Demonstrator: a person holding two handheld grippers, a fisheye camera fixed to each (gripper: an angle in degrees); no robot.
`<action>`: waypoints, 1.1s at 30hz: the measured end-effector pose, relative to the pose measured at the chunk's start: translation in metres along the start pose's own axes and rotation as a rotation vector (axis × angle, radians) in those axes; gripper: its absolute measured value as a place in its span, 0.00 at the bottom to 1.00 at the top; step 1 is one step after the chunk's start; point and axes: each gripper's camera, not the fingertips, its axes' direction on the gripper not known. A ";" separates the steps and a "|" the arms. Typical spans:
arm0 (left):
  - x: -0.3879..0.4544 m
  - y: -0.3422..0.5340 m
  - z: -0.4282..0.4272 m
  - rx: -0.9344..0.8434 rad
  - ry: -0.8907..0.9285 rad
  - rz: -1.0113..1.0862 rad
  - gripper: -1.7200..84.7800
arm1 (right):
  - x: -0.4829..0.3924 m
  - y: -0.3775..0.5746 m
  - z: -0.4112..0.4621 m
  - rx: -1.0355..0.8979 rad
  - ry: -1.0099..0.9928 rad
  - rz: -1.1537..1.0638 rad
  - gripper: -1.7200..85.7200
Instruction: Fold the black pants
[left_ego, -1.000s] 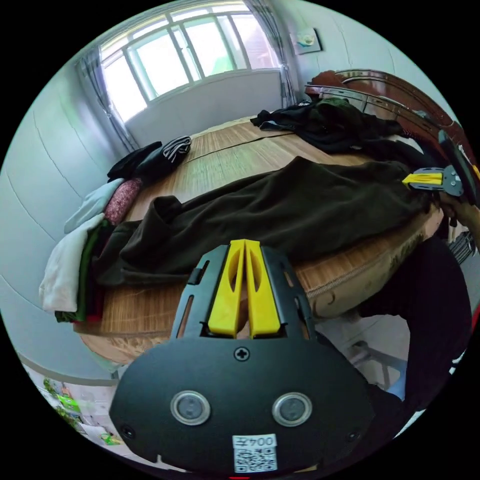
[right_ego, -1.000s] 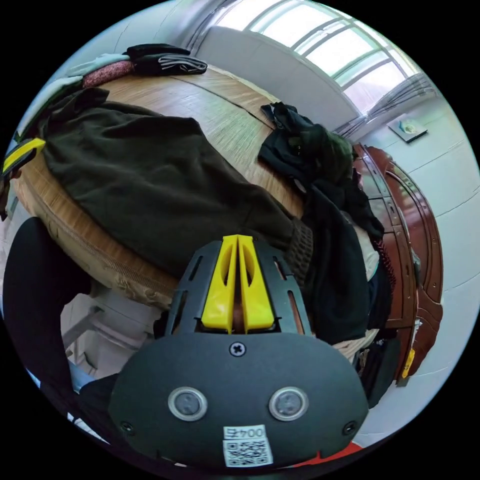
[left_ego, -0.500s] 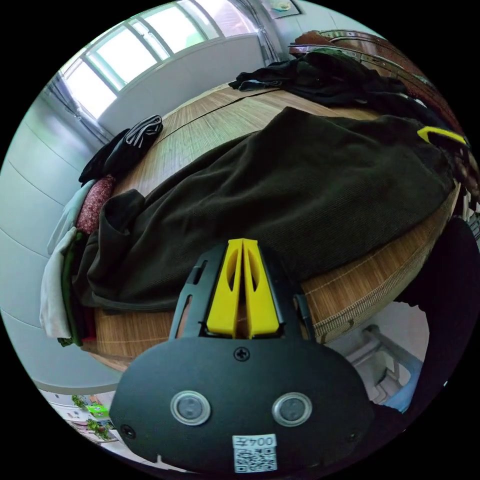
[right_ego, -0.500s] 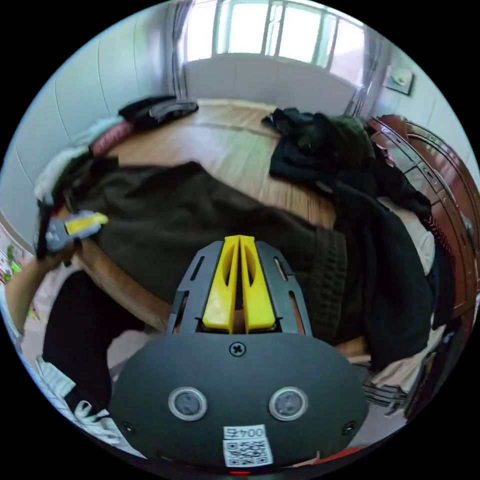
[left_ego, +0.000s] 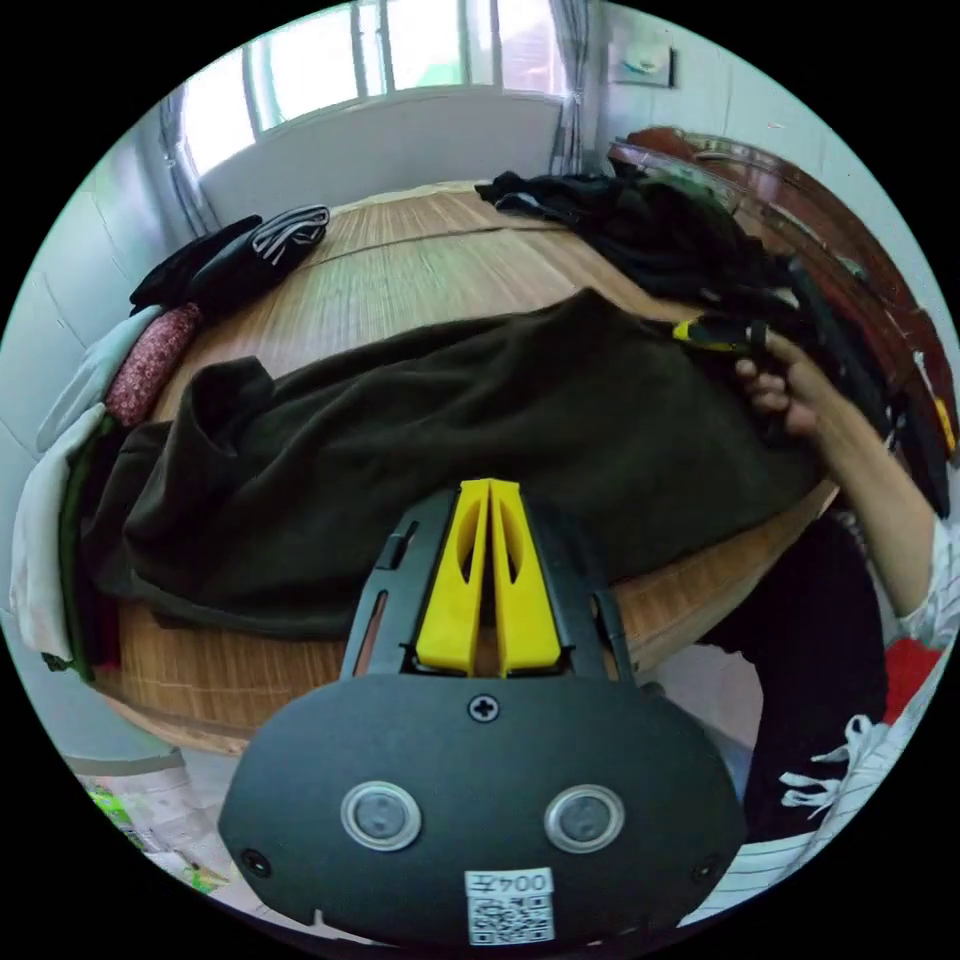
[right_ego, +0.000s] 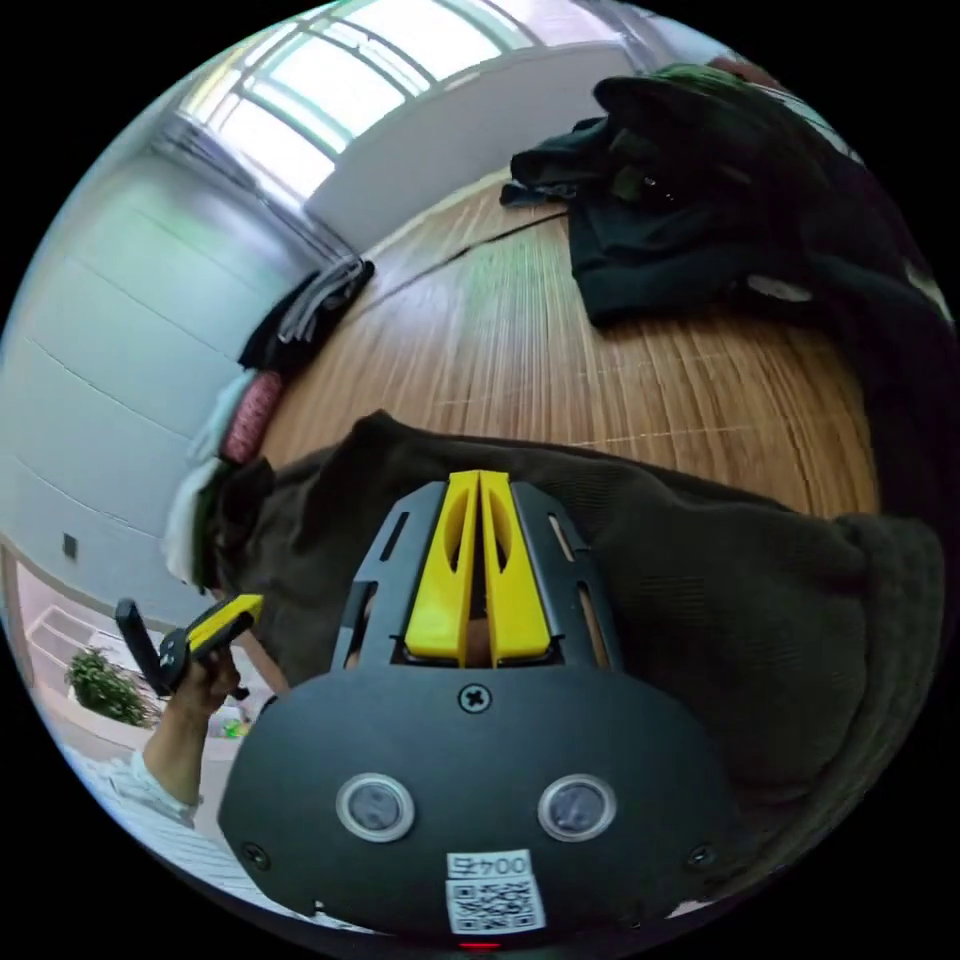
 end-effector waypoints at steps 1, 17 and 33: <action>-0.008 -0.011 -0.004 0.029 0.029 -0.022 0.03 | 0.007 0.005 -0.007 0.018 -0.038 0.007 0.01; -0.127 -0.284 0.085 -0.125 0.103 -0.175 0.04 | 0.077 0.024 -0.140 0.283 -0.342 0.152 0.01; -0.092 -0.335 0.090 -0.297 0.476 0.381 0.08 | 0.054 0.033 -0.227 0.303 -0.505 0.029 0.09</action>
